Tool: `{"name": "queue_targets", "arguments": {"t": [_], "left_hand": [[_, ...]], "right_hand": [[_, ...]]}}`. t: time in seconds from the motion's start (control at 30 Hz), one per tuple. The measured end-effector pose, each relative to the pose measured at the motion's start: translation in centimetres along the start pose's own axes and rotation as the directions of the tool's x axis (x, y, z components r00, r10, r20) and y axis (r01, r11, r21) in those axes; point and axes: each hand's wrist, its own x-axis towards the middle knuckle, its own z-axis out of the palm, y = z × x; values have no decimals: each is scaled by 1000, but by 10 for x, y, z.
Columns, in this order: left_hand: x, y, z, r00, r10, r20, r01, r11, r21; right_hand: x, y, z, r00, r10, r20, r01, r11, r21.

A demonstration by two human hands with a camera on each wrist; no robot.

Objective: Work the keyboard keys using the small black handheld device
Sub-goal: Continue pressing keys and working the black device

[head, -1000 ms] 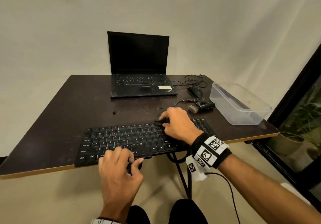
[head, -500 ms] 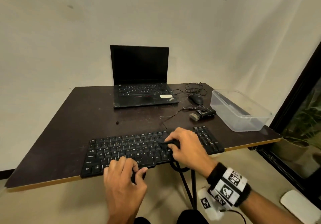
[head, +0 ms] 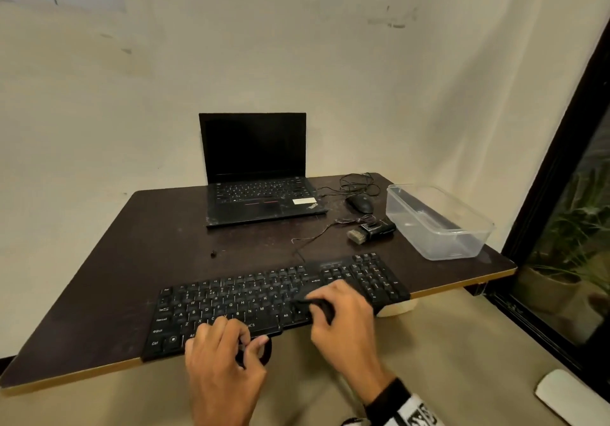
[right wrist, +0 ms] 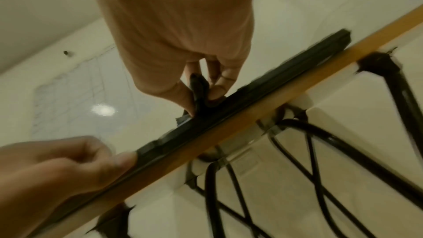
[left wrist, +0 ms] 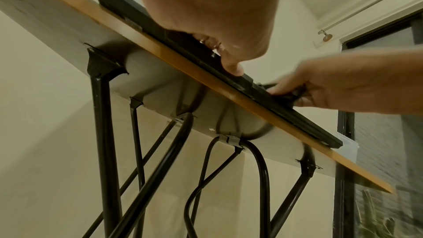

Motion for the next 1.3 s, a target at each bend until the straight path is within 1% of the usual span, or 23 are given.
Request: {"name": "queue_targets", "arguments": {"t": [0.1, 0.17, 0.23, 0.33, 0.37, 0.43, 0.47, 0.53, 0.6, 0.67, 0.73, 0.77, 0.83, 0.9, 1.0, 1.07, 1.13, 1.2, 1.23, 1.3], "left_hand": [[1, 0, -2, 1000, 6, 7, -6, 1000, -2], [1, 0, -2, 1000, 5, 14, -5, 1000, -7], [2, -1, -3, 1000, 6, 17, -5, 1000, -17], [2, 1, -1, 1000, 4, 14, -4, 1000, -12], [2, 1, 0, 1000, 6, 10, -6, 1000, -12], [0, 1, 2, 1000, 6, -7, -6, 1000, -15], [-1, 0, 2, 1000, 6, -15, -7, 1000, -13], [-2, 0, 2, 1000, 14, -22, -14, 1000, -7], [-2, -1, 2, 999, 29, -24, -30, 1000, -1], [-3, -3, 1, 999, 32, -9, -32, 999, -10], [-4, -4, -1, 1000, 21, 9, -21, 1000, -23], [-4, -3, -1, 1000, 24, 14, -23, 999, -23], [-4, -2, -2, 999, 32, 13, -32, 999, -8], [-4, 0, -2, 1000, 18, 7, -18, 1000, 5], [-4, 1, -1, 1000, 6, 2, -6, 1000, 9], [-4, 2, -1, 1000, 6, -4, -6, 1000, 3], [-4, 3, -1, 1000, 9, -9, -9, 1000, 3], [-4, 3, -1, 1000, 7, -8, -7, 1000, 7], [-5, 4, -1, 1000, 4, -4, -4, 1000, 10], [-5, 4, -2, 1000, -3, 7, 3, 1000, 16]], "right_hand": [[-9, -24, 23, 981, -115, 155, 107, 993, 58], [-9, -20, 19, 966, -157, 204, 152, 988, 38], [-2, -3, 6, 984, -112, 141, 114, 993, -6], [11, 25, -22, 1000, 20, 18, -19, 998, -67], [13, 30, -27, 999, 52, -4, -52, 996, -76], [11, 26, -26, 997, 72, -16, -73, 995, -72], [8, 18, -20, 998, 54, -13, -55, 997, -50], [-2, -4, 1, 999, -30, 26, 30, 1000, 4], [-12, -29, 24, 984, -120, 130, 116, 993, 37], [-19, -48, 38, 954, -194, 227, 190, 981, 38], [-17, -54, 40, 938, -213, 275, 208, 977, 45], [-14, -51, 37, 935, -217, 280, 214, 976, 40], [-10, -37, 24, 939, -220, 264, 230, 973, -7], [-2, -12, 3, 962, -188, 198, 207, 975, -78], [10, 31, -38, 993, -53, 105, 70, 984, -166], [17, 57, -62, 998, 39, 48, -28, 973, -229], [20, 74, -80, 993, 115, -37, -121, 956, -267], [20, 79, -84, 985, 137, -109, -159, 959, -235], [19, 76, -79, 984, 136, -113, -157, 968, -197], [12, 60, -57, 994, 83, -76, -91, 991, -102]]}}
